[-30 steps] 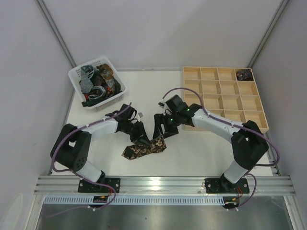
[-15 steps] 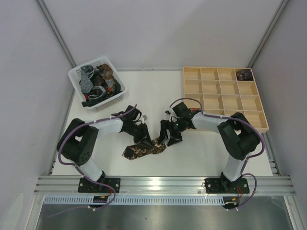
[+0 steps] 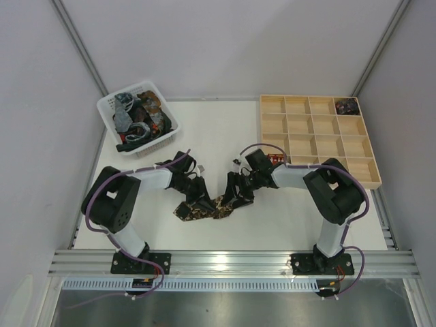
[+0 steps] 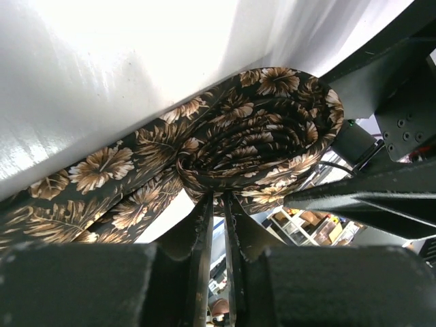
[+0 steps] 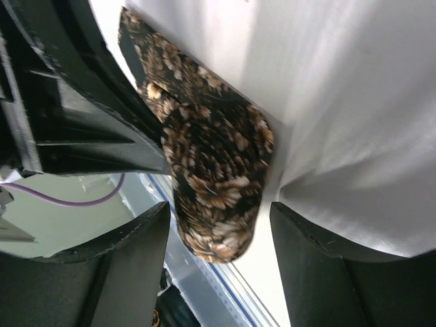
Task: Roll the ties
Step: Roll the tie
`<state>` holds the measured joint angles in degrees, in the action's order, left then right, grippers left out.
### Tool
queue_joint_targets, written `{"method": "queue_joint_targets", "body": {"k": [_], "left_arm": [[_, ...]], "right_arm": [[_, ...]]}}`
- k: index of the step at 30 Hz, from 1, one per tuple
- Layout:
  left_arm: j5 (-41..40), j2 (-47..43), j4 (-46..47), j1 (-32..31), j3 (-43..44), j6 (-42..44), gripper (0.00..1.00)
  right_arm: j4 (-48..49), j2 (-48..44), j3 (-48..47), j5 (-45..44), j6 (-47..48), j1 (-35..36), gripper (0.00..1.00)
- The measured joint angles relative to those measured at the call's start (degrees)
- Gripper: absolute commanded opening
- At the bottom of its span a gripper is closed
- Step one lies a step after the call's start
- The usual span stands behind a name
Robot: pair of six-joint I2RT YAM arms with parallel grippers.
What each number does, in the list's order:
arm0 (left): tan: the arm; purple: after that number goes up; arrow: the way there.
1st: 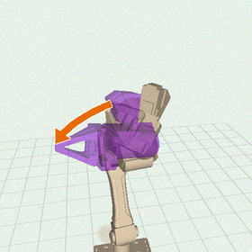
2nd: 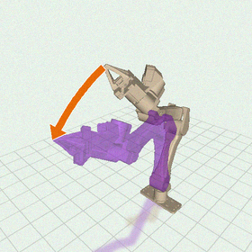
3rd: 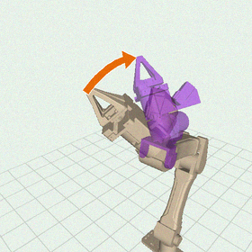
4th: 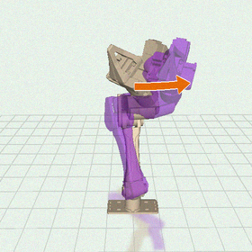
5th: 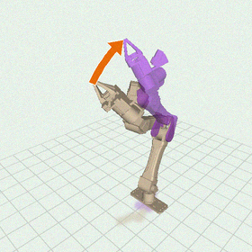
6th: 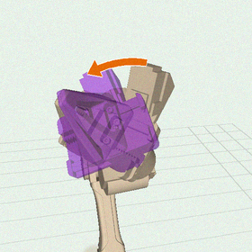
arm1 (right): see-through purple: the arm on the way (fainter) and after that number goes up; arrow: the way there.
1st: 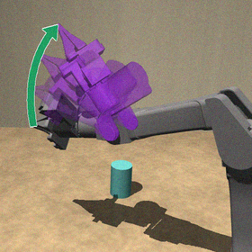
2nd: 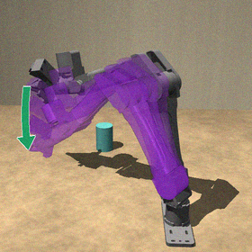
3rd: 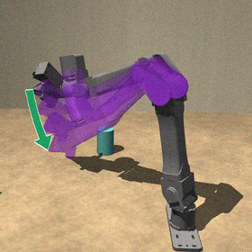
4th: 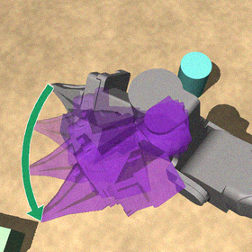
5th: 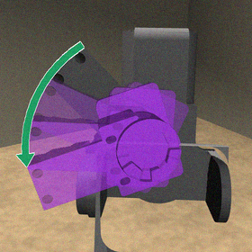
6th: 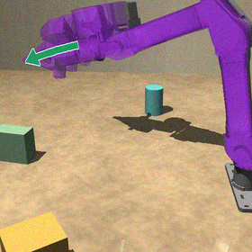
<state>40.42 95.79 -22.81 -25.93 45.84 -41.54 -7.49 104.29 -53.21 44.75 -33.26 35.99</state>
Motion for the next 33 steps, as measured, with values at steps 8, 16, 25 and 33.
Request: {"method": "queue_joint_targets", "body": {"k": [8,16,25,33], "left_arm": [[0.5,0.7,0.0,0.3,0.0,0.2,0.16],[0.4,0.7,-0.5,0.6,0.2,1.1,0.16],[-1.2,0.3,-2.5,1.3,2.1,2.7,0.18],[-2.8,0.3,-3.1,4.0,2.4,3.7,0.18]], "right_arm": [[4.2,1.6,0.0,0.8,-3.3,1.5,0.52],[3.1,2.1,-1.0,0.5,-5.4,1.9,0.34],[-1.8,2.1,-3.5,-0.7,-5.7,1.8,0.33],[-4.4,2.1,-3.6,-1.5,-6.0,1.2,0.58]]}}
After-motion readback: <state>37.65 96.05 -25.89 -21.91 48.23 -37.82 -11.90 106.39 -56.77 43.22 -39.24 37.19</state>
